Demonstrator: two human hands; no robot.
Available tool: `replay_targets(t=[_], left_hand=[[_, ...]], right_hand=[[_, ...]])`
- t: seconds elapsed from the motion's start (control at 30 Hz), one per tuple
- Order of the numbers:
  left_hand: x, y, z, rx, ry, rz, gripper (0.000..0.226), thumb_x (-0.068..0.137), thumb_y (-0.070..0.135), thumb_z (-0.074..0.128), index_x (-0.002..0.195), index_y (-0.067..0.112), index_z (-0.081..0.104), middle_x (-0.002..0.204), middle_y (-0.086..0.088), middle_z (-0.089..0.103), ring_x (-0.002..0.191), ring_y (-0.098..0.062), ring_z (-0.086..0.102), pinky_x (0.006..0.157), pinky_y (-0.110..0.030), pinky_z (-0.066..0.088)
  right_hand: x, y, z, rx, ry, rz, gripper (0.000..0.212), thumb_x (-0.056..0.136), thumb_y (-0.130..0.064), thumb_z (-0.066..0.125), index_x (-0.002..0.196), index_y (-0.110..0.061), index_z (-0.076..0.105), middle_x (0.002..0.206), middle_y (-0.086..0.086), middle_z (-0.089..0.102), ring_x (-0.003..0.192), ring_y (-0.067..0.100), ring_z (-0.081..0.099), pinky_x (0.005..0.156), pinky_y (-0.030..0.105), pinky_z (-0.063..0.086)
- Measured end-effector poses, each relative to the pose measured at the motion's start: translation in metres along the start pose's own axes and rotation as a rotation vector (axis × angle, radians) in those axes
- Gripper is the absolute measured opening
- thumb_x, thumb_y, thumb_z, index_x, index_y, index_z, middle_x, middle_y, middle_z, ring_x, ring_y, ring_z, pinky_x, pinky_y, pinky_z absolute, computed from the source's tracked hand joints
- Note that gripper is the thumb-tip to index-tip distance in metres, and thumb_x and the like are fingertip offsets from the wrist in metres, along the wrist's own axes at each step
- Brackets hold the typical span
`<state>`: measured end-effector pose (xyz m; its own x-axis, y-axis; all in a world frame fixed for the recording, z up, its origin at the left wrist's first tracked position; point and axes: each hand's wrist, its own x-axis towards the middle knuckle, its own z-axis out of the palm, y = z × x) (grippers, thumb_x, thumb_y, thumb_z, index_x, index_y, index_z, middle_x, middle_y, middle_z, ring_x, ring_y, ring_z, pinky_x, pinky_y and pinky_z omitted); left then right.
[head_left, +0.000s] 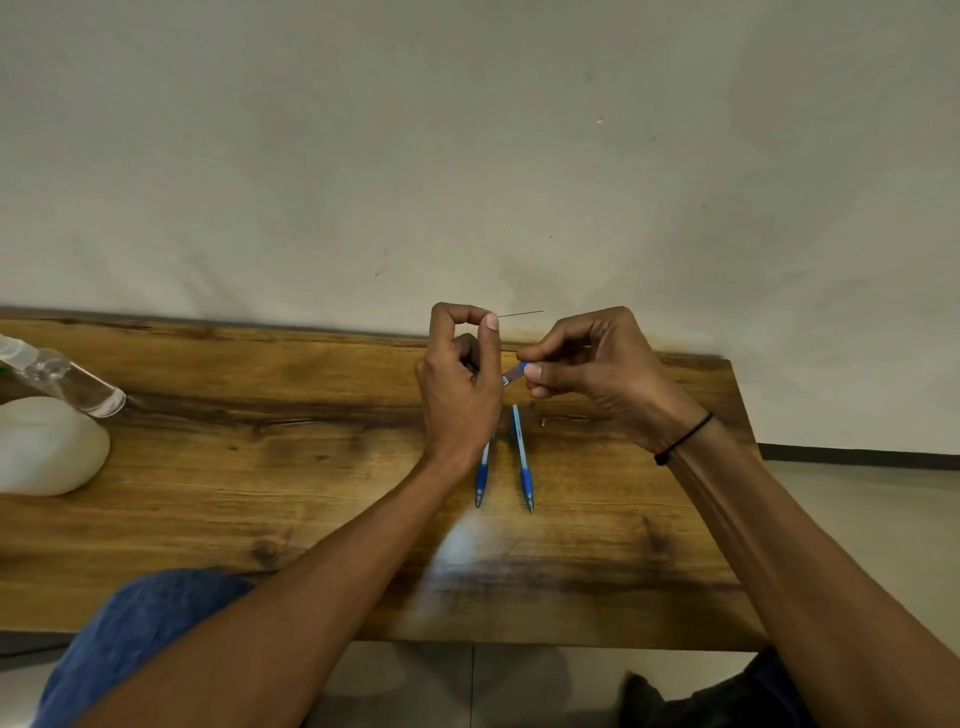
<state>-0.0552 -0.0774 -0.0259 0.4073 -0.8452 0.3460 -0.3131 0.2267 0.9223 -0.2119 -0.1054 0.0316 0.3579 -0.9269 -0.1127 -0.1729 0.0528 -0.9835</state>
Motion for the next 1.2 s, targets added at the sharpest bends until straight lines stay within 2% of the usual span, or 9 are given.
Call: replay_targets(t=[0.07,0.2,0.3,0.57,0.7,0.77,0.9,1.03,1.2], left_hand=[[0.0,0.0,0.001,0.002,-0.006,-0.001,0.012,0.109,0.025,0.056,0.109,0.013,0.056,0.056,-0.009,0.05,0.048,-0.021,0.046,0.047,-0.037,0.033],[0.001,-0.001,0.001,0.015,0.004,-0.002,0.012,0.109,0.026,0.056,0.107,0.014,0.056,0.053,-0.002,0.045,0.046,-0.01,0.038,0.047,-0.034,0.029],[0.002,0.0,0.001,-0.007,0.016,-0.026,0.014,0.109,0.027,0.055,0.106,0.013,0.055,0.053,-0.009,0.046,0.047,-0.014,0.038,0.047,-0.037,0.029],[0.001,0.0,0.001,-0.052,0.047,-0.08,0.014,0.11,0.026,0.052,0.106,0.012,0.053,0.056,-0.005,0.047,0.049,-0.015,0.04,0.049,-0.037,0.032],[0.003,0.0,0.002,-0.059,0.064,-0.106,0.015,0.11,0.027,0.052,0.109,0.012,0.054,0.058,-0.01,0.051,0.051,-0.017,0.044,0.05,-0.04,0.036],[0.002,0.0,0.002,-0.068,0.05,-0.123,0.015,0.11,0.027,0.052,0.109,0.012,0.054,0.06,-0.015,0.054,0.051,-0.025,0.048,0.05,-0.045,0.041],[0.004,-0.004,0.0,-0.086,0.055,-0.197,0.014,0.11,0.027,0.052,0.109,0.013,0.054,0.061,-0.009,0.059,0.054,-0.024,0.057,0.054,-0.051,0.051],[0.01,-0.007,-0.001,-0.117,0.064,-0.264,0.009,0.109,0.025,0.053,0.107,0.016,0.054,0.061,-0.004,0.059,0.053,-0.017,0.055,0.056,-0.053,0.053],[0.01,-0.007,-0.001,-0.113,0.032,-0.274,0.006,0.109,0.025,0.054,0.105,0.02,0.055,0.062,-0.005,0.059,0.052,-0.014,0.054,0.054,-0.053,0.053]], right_hand=[[0.001,-0.002,-0.002,-0.097,-0.028,-0.004,0.014,0.082,0.008,0.08,0.095,0.01,0.077,0.086,0.02,0.078,0.07,0.027,0.077,0.068,0.029,0.064],[-0.002,-0.004,-0.004,-0.239,-0.083,-0.005,0.011,0.083,0.002,0.082,0.093,0.004,0.079,0.083,0.015,0.079,0.069,0.022,0.077,0.068,0.026,0.062],[-0.005,-0.003,0.002,-0.267,-0.034,-0.036,0.012,0.083,-0.001,0.083,0.094,0.001,0.079,0.084,0.013,0.079,0.069,0.021,0.078,0.068,0.025,0.063],[-0.009,0.003,0.021,-0.02,0.167,-0.07,0.021,0.082,0.004,0.083,0.098,0.007,0.069,0.084,0.022,0.075,0.074,0.03,0.079,0.069,0.035,0.066],[-0.011,0.009,0.032,0.058,0.245,-0.093,0.016,0.085,0.005,0.079,0.096,0.01,0.069,0.088,0.024,0.075,0.077,0.024,0.077,0.07,0.031,0.064],[-0.008,0.008,0.028,0.043,0.281,-0.083,0.016,0.086,0.003,0.079,0.097,0.009,0.07,0.089,0.024,0.075,0.077,0.023,0.077,0.069,0.029,0.063],[-0.002,0.013,-0.007,-0.094,0.32,0.008,0.012,0.087,0.003,0.078,0.097,0.006,0.071,0.088,0.022,0.077,0.076,0.025,0.077,0.067,0.026,0.062],[0.001,0.042,-0.036,-0.313,0.291,0.273,0.01,0.088,0.004,0.077,0.096,0.006,0.072,0.092,0.026,0.077,0.078,0.031,0.076,0.07,0.031,0.063],[0.006,0.076,-0.028,-0.469,0.242,0.351,0.01,0.091,-0.002,0.076,0.099,0.002,0.072,0.086,0.018,0.078,0.079,0.028,0.078,0.084,0.048,0.064]])
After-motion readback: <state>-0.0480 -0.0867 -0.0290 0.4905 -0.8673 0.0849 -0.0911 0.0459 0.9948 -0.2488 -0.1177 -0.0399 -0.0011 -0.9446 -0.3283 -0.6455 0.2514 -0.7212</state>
